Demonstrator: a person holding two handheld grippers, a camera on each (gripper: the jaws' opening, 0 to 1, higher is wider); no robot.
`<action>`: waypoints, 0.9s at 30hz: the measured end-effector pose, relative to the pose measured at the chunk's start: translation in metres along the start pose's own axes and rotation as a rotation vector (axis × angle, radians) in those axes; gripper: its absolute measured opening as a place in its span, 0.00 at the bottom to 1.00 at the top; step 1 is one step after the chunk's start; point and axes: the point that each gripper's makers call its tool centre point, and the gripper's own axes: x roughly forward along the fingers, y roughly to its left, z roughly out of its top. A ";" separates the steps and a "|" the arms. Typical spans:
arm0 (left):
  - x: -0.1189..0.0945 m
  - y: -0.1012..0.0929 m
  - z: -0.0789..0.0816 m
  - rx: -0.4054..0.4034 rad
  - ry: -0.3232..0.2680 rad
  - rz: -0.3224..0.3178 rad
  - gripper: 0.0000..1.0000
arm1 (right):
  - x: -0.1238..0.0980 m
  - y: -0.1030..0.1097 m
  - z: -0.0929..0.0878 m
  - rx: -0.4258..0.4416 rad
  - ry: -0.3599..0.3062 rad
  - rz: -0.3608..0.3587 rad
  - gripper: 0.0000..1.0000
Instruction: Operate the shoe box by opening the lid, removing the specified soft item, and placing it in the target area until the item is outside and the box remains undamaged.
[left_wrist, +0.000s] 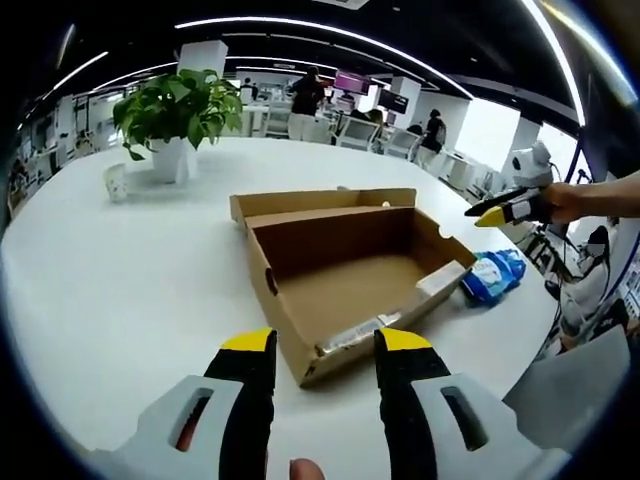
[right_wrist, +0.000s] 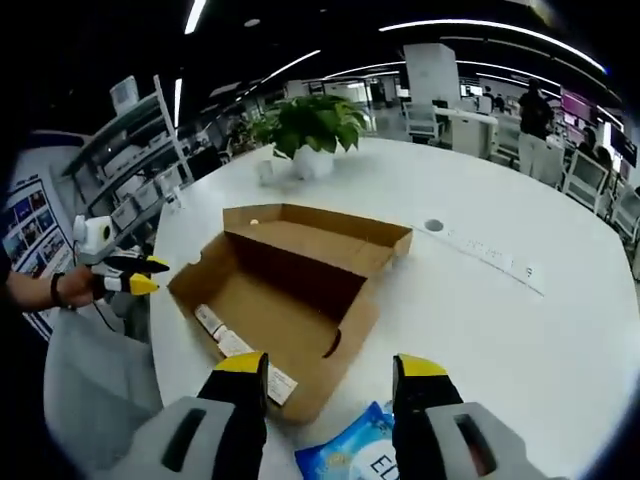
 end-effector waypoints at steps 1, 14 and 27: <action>0.000 0.000 0.000 -0.001 -0.001 -0.001 0.40 | 0.003 0.003 0.005 -0.017 0.005 0.007 0.48; 0.001 0.005 0.006 -0.046 -0.035 -0.004 0.40 | 0.031 0.031 0.023 -0.138 0.076 0.091 0.49; 0.002 0.002 0.005 -0.053 -0.037 -0.016 0.39 | 0.057 0.052 0.003 -0.357 0.257 0.188 0.50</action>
